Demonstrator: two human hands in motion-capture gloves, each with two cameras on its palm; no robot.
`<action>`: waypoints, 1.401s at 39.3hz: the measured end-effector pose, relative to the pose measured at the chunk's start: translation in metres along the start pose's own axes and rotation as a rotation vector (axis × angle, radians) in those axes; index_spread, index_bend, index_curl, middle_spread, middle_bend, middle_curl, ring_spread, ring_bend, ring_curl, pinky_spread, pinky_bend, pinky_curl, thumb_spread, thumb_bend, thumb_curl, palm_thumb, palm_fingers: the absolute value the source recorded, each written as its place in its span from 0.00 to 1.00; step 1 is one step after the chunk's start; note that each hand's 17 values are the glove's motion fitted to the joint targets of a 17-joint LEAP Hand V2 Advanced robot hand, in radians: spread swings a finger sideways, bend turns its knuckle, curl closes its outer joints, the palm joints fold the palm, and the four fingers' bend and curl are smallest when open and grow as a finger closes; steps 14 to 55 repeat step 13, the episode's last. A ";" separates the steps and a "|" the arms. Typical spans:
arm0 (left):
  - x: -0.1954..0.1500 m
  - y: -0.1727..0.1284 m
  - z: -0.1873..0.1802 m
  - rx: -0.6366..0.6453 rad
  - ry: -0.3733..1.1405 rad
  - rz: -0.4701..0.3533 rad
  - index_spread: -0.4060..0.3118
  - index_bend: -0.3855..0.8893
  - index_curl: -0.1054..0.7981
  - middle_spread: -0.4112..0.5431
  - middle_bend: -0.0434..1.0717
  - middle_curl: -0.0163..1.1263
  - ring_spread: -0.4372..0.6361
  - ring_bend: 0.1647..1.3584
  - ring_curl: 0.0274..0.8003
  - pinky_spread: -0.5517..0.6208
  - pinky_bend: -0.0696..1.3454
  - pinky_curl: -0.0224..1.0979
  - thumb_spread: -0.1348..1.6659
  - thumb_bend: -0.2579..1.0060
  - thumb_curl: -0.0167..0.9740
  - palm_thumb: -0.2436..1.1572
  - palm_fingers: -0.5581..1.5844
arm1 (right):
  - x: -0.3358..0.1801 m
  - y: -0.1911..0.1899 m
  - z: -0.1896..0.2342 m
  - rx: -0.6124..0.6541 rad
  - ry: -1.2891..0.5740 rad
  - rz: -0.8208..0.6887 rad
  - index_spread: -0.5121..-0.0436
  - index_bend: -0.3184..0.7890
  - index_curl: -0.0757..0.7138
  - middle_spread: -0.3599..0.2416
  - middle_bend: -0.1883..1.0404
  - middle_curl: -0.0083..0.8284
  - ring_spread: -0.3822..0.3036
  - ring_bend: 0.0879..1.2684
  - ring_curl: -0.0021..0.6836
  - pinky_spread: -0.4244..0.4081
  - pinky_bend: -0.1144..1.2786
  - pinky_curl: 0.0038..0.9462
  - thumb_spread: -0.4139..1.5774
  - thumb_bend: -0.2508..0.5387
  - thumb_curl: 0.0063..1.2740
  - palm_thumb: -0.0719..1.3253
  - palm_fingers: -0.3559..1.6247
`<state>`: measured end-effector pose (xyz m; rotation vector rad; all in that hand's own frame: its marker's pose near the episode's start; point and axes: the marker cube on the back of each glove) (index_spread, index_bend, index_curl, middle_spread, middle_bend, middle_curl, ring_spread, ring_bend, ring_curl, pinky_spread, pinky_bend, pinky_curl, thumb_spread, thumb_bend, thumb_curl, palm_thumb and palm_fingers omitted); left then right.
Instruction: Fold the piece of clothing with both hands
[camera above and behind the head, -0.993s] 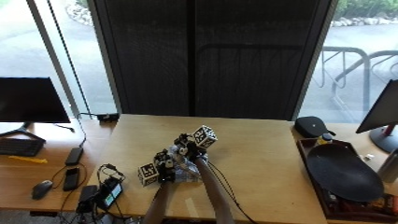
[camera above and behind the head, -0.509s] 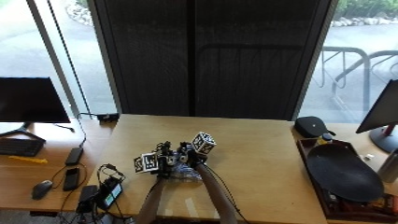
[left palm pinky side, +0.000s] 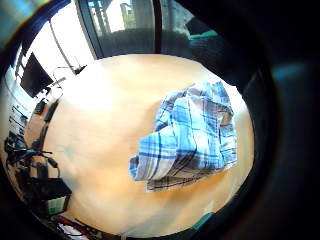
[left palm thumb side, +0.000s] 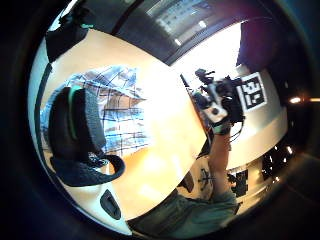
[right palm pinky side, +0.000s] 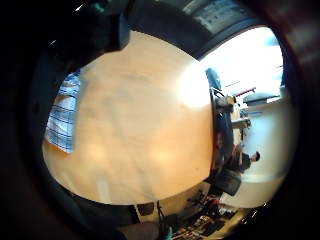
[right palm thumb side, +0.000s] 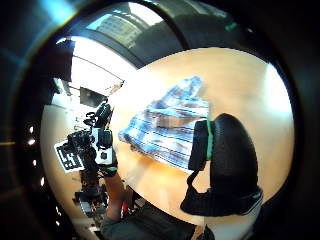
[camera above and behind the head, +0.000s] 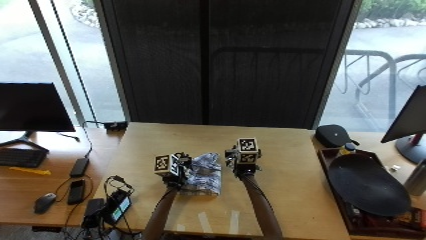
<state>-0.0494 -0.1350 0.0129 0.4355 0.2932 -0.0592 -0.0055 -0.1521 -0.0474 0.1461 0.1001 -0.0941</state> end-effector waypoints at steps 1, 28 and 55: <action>0.001 0.000 -0.001 -0.004 -0.049 0.002 0.34 0.43 0.53 0.28 0.20 0.39 0.45 0.17 0.40 0.68 0.21 0.36 0.93 0.36 0.35 0.48 0.58 | 0.007 0.002 -0.001 -0.006 0.025 0.016 0.40 0.40 0.46 0.42 0.26 0.42 0.46 0.17 0.61 0.63 0.49 0.39 0.79 0.27 0.46 0.54 0.44; 0.006 -0.008 0.011 -0.055 -0.318 0.039 0.36 0.38 0.51 0.31 0.19 0.38 0.49 0.18 0.41 0.71 0.24 0.38 0.80 0.26 0.36 0.44 0.52 | 0.026 0.017 -0.006 -0.023 0.172 0.115 0.38 0.39 0.40 0.51 0.30 0.41 0.67 0.14 0.55 0.80 0.55 0.39 0.86 0.30 0.38 0.46 0.31; 0.006 -0.008 0.011 -0.055 -0.318 0.039 0.36 0.38 0.51 0.31 0.19 0.38 0.49 0.18 0.41 0.71 0.24 0.38 0.80 0.26 0.36 0.44 0.52 | 0.026 0.017 -0.006 -0.023 0.172 0.115 0.38 0.39 0.40 0.51 0.30 0.41 0.67 0.14 0.55 0.80 0.55 0.39 0.86 0.30 0.38 0.46 0.31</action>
